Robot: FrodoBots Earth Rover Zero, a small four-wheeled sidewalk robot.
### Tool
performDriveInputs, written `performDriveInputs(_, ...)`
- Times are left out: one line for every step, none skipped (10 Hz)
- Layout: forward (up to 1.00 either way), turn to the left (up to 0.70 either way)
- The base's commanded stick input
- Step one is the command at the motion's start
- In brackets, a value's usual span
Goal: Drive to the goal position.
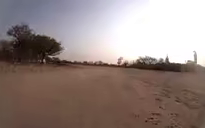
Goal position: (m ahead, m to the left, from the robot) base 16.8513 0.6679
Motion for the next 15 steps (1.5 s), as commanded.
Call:
performDriveInputs(0.7, 0.0)
performDriveInputs(0.7, 0.0)
performDriveInputs(0.7, 0.0)
performDriveInputs(0.7, 0.0)
performDriveInputs(0.7, 0.0)
performDriveInputs(0.7, 0.0)
performDriveInputs(0.7, 0.0)
performDriveInputs(0.7, 0.0)
performDriveInputs(0.7, 0.0)
performDriveInputs(0.7, 0.0)
performDriveInputs(0.7, 0.0)
performDriveInputs(0.7, 0.0)
performDriveInputs(0.7, 0.0)
performDriveInputs(0.7, 0.0)
performDriveInputs(0.7, 0.0)
